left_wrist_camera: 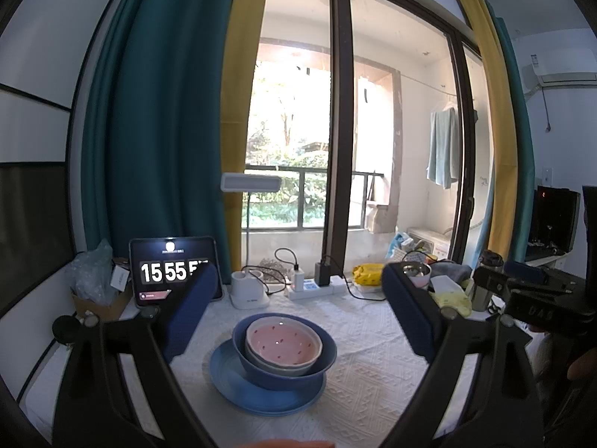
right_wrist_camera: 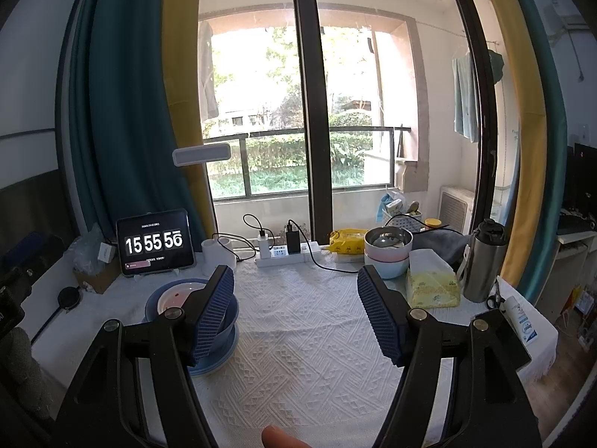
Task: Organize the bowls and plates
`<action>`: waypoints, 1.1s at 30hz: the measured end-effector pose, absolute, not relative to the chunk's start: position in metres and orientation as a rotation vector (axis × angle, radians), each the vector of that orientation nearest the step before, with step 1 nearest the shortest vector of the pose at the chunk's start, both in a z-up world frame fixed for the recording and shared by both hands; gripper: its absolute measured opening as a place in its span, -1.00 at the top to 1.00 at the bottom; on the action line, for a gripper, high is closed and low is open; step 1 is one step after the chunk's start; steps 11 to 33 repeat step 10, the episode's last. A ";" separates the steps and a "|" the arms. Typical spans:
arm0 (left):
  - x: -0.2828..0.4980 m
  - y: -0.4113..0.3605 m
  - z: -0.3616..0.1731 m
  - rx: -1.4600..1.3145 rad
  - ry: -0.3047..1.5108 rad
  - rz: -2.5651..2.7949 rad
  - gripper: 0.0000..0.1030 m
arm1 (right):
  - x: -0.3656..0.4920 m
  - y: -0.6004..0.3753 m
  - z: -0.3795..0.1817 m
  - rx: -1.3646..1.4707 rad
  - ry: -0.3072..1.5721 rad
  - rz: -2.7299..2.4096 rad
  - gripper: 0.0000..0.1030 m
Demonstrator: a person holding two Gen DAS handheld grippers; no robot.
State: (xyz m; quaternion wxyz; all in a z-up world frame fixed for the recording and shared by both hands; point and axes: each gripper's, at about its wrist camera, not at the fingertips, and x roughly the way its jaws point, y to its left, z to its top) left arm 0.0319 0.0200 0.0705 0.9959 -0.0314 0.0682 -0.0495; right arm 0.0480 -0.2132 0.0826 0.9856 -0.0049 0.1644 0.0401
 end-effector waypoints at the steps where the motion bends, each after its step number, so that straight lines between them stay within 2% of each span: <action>1: 0.032 0.020 0.070 -0.063 0.137 -0.099 -0.77 | 0.048 -0.213 0.083 -0.011 0.331 0.081 -0.41; 33: 0.032 0.019 0.071 -0.077 0.134 -0.103 -0.77 | 0.049 -0.214 0.082 -0.011 0.335 0.083 -0.41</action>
